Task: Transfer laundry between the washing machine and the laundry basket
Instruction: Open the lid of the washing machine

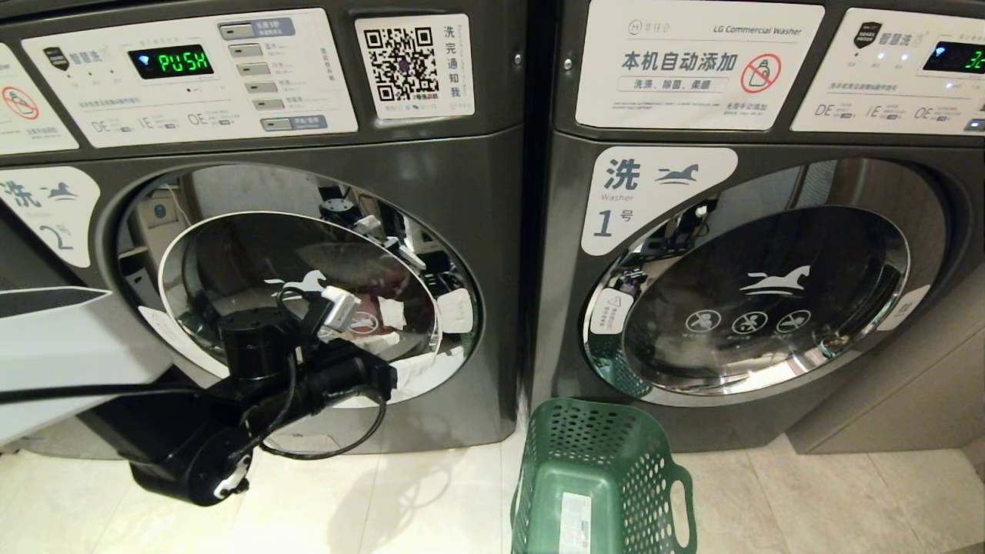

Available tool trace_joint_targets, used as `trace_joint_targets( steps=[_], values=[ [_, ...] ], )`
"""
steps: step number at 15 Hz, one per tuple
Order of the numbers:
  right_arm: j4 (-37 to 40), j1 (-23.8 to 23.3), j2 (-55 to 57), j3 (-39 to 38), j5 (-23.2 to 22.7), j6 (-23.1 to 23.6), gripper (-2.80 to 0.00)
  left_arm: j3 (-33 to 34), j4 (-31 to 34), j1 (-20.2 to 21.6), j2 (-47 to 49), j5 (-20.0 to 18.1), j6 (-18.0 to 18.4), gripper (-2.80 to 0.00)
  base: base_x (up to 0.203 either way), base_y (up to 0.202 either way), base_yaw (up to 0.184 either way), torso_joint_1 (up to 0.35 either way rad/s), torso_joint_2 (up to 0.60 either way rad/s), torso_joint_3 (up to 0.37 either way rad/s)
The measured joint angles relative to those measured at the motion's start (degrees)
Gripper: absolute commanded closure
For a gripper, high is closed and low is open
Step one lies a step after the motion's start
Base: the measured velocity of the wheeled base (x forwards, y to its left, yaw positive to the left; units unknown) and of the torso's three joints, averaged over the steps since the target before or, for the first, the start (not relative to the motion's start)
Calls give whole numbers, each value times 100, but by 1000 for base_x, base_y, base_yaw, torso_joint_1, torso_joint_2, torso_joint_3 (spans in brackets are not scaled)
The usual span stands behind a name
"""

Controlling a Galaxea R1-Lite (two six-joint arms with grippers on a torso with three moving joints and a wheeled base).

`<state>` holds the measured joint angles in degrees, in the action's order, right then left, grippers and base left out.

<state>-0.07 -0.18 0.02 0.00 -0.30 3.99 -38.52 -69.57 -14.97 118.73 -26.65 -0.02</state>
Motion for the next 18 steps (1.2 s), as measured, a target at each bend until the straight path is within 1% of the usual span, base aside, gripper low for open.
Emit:
trace_joint_targets(
  steps=[2,4,5,8,10,12,16,18],
  values=[
    [0,0,0,0,0,0,0,-298,-83,-71,281,-65,-14,-280,0,0,0,0,0,0],
    [0,0,0,0,0,0,0,-595,-99,-90,525,-305,-13,-280,0,0,0,0,0,0],
    [0,0,0,0,-2,-1,0,-758,-99,-92,643,-344,-5,-280,0,0,0,0,0,0],
    [0,0,0,0,-2,0,0,-1140,-216,-95,948,-292,63,-280,0,0,0,0,0,0],
    [0,0,0,0,0,-2,0,-1331,-440,-95,1138,-192,150,-280,0,0,0,0,0,0],
    [0,0,0,0,-1,0,0,-1448,-660,-95,1279,-168,204,-280,0,0,0,0,0,0],
    [0,0,0,0,-2,0,0,-1546,-1057,-103,1518,-179,225,-280,0,0,0,0,0,0],
    [0,0,0,0,-1,1,0,-1635,-1099,-98,1626,-268,167,-280,0,0,0,0,0,0]
  ],
)
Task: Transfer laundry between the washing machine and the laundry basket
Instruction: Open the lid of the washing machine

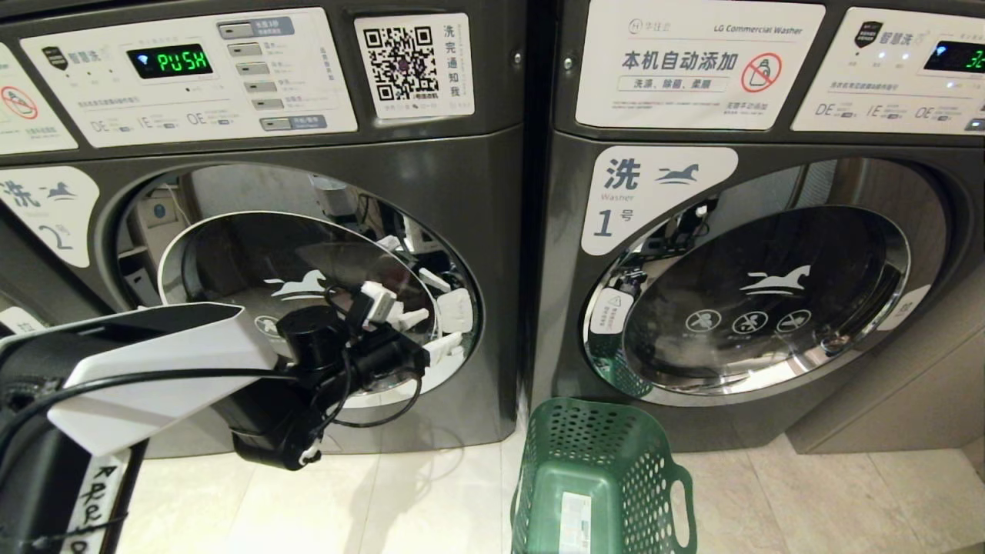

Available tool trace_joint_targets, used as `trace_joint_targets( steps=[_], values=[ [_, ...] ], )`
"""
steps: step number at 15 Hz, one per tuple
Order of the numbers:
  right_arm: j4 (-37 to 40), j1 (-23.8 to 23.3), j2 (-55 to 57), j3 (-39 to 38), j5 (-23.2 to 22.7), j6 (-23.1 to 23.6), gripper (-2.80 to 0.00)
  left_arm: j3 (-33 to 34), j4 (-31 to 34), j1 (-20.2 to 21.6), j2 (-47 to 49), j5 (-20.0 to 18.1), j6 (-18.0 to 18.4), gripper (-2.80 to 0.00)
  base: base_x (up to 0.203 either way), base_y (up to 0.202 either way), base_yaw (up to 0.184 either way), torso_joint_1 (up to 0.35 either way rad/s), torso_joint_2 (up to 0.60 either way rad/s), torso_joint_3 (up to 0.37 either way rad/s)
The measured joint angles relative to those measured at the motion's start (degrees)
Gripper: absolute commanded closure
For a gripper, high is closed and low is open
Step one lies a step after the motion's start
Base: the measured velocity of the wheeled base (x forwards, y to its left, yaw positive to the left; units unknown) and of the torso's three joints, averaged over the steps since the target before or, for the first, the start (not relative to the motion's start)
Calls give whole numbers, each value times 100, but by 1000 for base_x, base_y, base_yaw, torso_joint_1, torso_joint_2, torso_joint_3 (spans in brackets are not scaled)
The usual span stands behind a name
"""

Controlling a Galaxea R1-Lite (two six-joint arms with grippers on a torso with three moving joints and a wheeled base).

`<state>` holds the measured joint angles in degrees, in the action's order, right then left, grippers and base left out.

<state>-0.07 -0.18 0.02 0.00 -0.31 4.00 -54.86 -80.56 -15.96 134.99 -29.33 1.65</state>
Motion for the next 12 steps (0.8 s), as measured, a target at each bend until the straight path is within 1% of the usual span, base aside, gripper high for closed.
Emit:
trace_joint_targets(
  steps=[3,4,6,7,9,12],
  values=[
    [0,-2,0,0,1,0,0,-79,-3,22,102,-578,-7,-280,0,0,0,0,0,0],
    [0,-2,0,0,1,-1,0,-125,2,31,134,-661,-7,-280,0,0,0,0,0,0],
    [0,0,0,0,-1,-1,0,-257,19,50,210,-642,17,-280,0,0,0,0,0,0],
    [0,0,0,0,1,1,0,-353,24,48,259,-560,48,-280,0,0,0,0,0,0],
    [0,0,0,0,-1,-1,0,-521,30,50,345,-256,42,-280,0,0,0,0,0,0],
    [0,0,0,0,-1,-1,0,-622,38,50,425,-209,52,-280,0,0,0,0,0,0]
  ],
)
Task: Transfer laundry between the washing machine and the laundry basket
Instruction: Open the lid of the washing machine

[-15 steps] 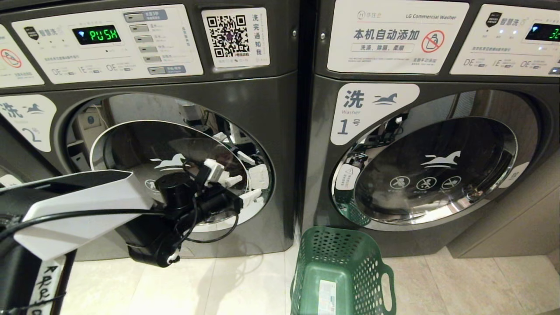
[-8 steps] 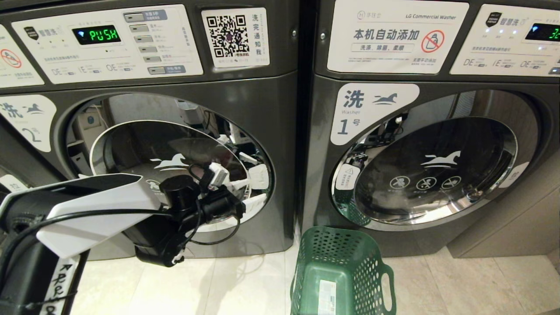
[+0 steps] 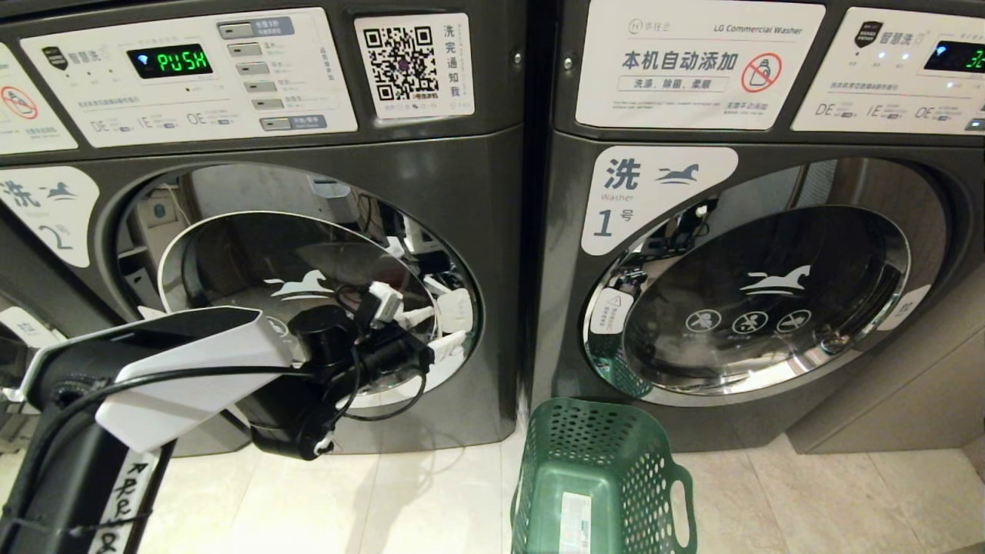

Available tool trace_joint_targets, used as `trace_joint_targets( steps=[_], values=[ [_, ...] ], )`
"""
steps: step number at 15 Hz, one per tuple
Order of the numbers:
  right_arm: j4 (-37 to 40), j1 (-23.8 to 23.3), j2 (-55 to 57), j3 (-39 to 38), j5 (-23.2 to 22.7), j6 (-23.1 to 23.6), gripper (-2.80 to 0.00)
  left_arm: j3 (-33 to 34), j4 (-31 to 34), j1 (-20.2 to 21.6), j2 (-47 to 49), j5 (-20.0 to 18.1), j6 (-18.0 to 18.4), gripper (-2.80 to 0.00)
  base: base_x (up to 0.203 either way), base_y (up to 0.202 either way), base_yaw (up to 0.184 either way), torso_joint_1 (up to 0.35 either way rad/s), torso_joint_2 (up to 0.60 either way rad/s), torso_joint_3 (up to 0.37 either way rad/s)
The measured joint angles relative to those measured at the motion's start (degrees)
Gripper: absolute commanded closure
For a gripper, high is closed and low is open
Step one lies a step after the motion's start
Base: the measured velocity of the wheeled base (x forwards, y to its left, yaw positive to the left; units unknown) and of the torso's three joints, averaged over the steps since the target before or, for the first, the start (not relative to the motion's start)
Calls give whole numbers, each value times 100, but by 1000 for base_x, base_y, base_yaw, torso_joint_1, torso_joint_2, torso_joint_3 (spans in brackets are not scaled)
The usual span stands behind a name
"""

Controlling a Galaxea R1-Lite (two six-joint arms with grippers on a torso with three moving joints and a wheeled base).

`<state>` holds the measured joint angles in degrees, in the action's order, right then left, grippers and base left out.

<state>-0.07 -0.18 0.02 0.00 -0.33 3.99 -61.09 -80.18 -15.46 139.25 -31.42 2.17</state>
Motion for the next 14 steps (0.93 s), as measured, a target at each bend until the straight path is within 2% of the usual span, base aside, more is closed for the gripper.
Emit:
trace_joint_targets(
  steps=[6,8,11,14],
  values=[
    [0,0,0,0,2,0,0,-481,286,-2,138,-159,-66,-280,0,0,0,0,0,0],
    [0,0,0,0,2,2,0,-646,419,-17,191,-330,-68,-280,0,0,0,0,0,0],
    [0,0,0,0,2,0,0,-698,433,-19,226,-521,-68,-280,0,0,0,0,0,0],
    [0,0,0,0,0,-1,0,-655,391,-20,241,-549,-63,-280,0,0,0,0,0,0]
  ],
)
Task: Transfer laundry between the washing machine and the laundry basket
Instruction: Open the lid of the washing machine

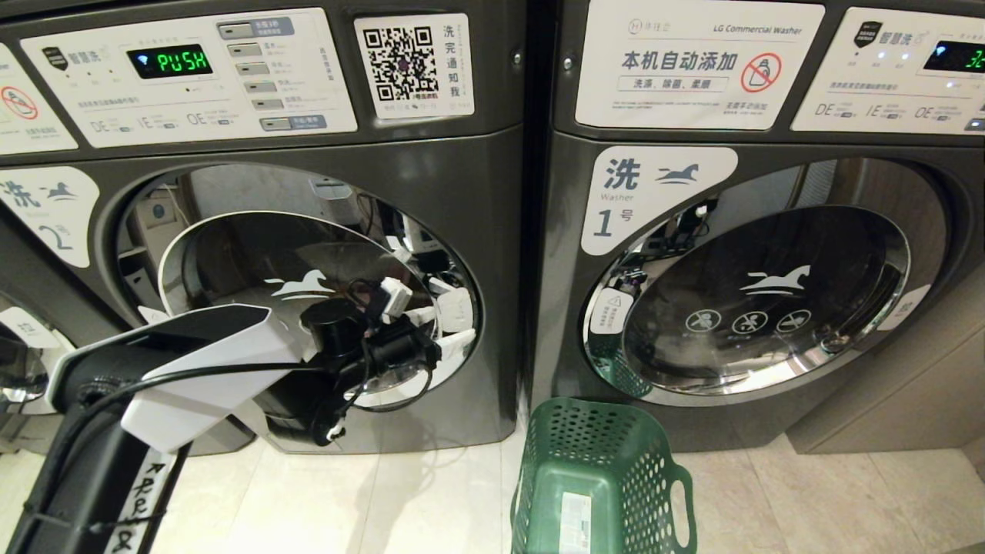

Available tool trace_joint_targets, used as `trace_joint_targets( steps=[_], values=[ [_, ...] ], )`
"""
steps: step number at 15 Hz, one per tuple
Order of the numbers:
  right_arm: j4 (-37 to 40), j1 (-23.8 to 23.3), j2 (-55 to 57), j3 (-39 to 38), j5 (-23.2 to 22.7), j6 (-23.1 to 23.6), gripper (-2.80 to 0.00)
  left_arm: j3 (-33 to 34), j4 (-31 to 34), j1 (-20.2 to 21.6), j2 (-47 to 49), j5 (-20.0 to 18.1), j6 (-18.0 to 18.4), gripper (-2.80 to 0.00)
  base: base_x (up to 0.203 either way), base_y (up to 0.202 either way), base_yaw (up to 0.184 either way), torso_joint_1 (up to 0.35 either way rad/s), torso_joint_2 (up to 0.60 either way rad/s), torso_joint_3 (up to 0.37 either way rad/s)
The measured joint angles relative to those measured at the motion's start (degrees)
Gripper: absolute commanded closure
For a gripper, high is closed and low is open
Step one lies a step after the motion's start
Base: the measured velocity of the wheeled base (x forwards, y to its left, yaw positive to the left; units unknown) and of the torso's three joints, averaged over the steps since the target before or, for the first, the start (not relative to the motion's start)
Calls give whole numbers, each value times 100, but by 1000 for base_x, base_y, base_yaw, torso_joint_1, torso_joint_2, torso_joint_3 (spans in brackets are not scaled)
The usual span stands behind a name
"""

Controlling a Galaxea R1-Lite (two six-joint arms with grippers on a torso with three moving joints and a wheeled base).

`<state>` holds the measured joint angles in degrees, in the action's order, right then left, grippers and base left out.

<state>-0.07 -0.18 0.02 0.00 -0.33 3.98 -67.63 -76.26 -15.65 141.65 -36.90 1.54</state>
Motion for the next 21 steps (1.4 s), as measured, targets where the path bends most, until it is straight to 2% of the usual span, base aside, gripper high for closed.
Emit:
trace_joint_targets(
  steps=[3,6,14,18,21],
  values=[
    [0,0,0,0,0,1,0,187,-163,6,0,-286,2,-280,0,0,0,0,0,0],
    [0,0,0,0,2,1,0,230,-195,4,10,-358,-6,-280,0,0,0,0,0,0],
    [0,-2,0,0,0,1,0,-46,-134,-24,161,-319,39,-280,0,0,0,0,0,0],
    [0,-2,0,0,1,1,0,-141,-135,-72,228,-96,42,-280,0,0,0,0,0,0],
    [0,0,0,0,2,1,0,-244,-138,-99,274,-116,4,-280,0,0,0,0,0,0]
  ],
)
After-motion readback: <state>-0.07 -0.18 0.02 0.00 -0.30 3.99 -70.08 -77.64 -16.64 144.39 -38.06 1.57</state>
